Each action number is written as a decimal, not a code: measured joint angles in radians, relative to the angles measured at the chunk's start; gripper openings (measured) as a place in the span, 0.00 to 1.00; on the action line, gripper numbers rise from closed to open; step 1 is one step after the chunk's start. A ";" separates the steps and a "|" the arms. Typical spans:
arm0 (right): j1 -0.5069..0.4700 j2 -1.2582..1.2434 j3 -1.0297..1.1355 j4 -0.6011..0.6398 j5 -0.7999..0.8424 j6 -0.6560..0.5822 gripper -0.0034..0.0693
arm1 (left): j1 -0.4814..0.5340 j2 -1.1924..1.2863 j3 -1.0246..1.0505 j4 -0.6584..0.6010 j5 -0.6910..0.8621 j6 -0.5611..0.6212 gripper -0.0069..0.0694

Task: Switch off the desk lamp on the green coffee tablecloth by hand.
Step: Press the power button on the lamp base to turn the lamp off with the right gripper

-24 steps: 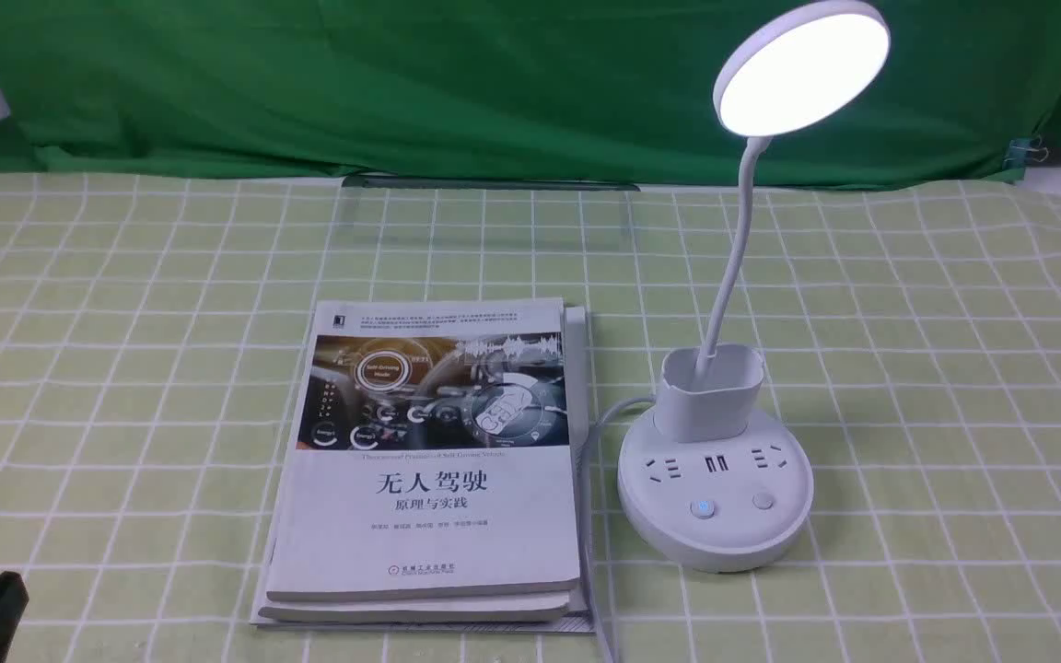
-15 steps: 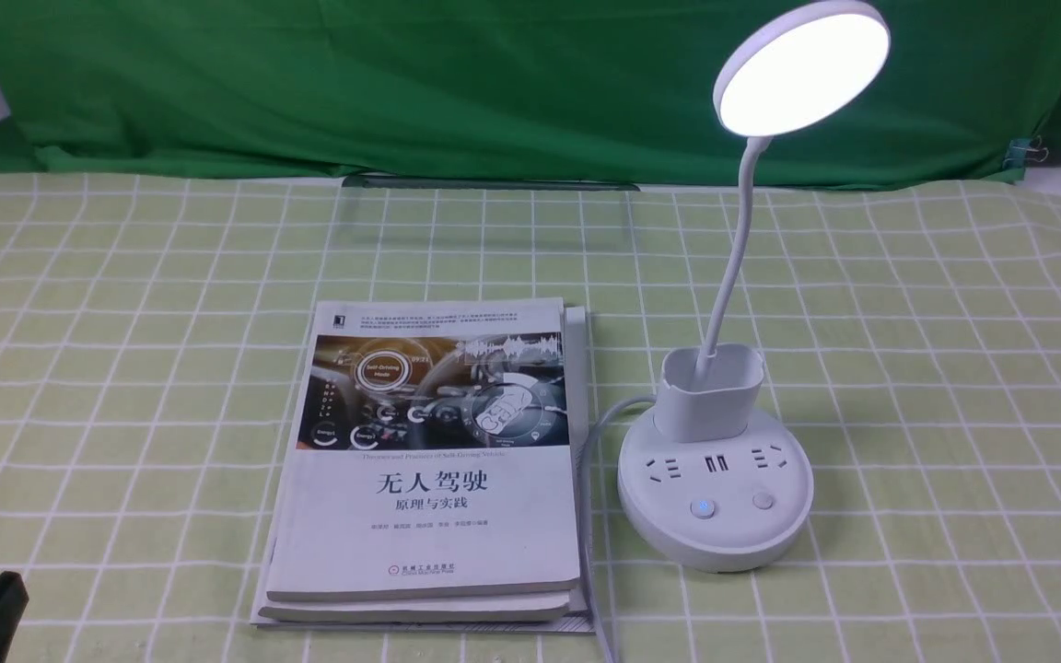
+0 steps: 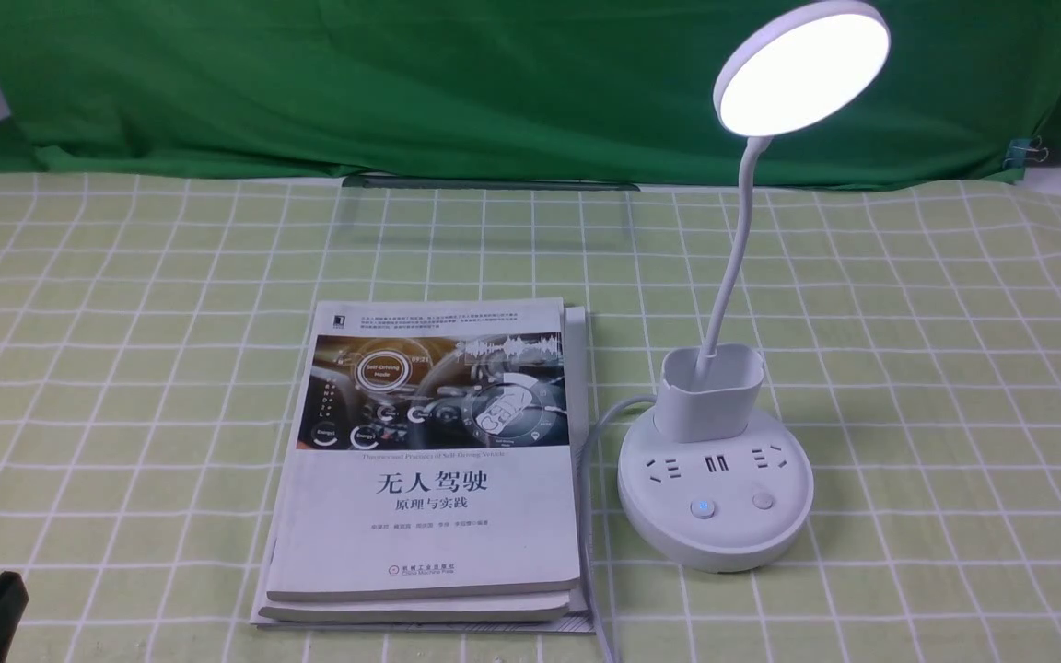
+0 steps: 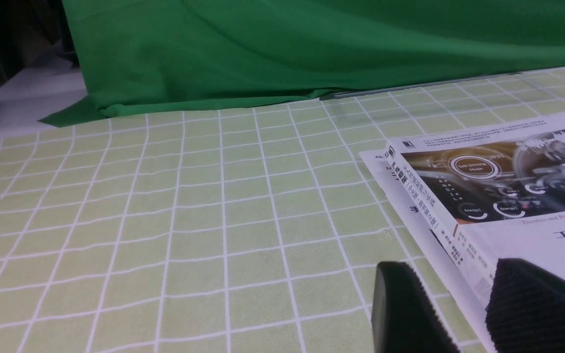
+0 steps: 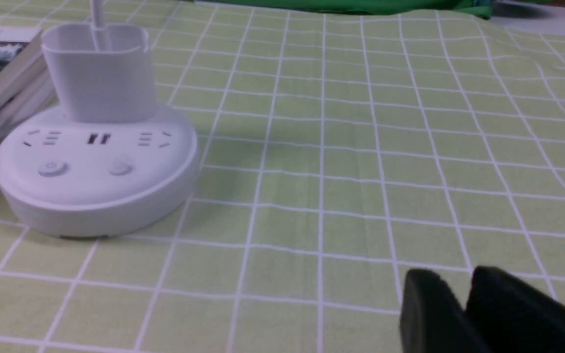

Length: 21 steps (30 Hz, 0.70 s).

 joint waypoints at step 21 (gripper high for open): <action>0.000 0.000 0.000 0.114 -0.139 0.257 0.33 | 0.000 0.000 0.000 0.011 0.000 0.000 0.41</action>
